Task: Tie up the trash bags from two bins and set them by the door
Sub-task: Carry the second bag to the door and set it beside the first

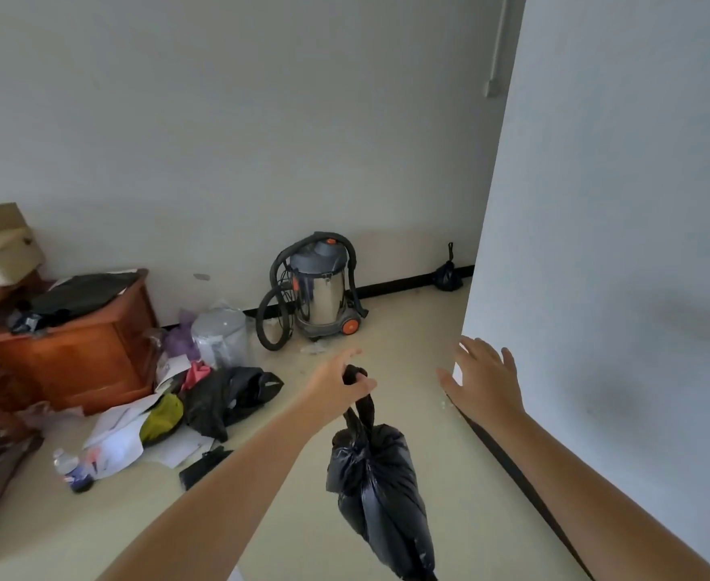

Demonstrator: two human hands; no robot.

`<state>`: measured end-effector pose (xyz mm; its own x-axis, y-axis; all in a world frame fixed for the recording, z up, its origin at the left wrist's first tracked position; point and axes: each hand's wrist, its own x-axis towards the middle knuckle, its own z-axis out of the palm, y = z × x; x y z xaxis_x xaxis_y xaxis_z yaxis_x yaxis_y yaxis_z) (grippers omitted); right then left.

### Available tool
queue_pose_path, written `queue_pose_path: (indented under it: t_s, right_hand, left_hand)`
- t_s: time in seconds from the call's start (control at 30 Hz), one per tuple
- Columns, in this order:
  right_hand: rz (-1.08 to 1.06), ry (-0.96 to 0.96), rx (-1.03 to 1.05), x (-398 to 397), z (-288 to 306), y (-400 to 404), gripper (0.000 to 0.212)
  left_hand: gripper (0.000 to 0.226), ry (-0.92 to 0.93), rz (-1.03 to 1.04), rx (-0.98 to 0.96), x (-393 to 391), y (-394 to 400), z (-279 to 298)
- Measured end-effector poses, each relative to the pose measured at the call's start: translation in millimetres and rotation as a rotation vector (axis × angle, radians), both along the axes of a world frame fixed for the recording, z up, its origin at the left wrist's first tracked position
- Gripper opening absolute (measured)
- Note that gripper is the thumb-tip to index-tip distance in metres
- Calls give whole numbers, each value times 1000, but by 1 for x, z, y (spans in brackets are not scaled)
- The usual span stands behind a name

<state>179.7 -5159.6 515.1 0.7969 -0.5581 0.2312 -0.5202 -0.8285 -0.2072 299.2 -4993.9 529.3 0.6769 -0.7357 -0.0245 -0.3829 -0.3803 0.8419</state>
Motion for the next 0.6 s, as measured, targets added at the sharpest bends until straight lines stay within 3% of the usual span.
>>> queue_pose_path:
  t_s: [0.2,0.6]
  right_hand:
    - [-118,108,-13,124,22,-102,48]
    - [-97,154,-12,347,6,-370,56]
  left_hand:
    - [54,-80,-125,23,138,-131,26]
    - [52,-37,9,19,382,-387,5]
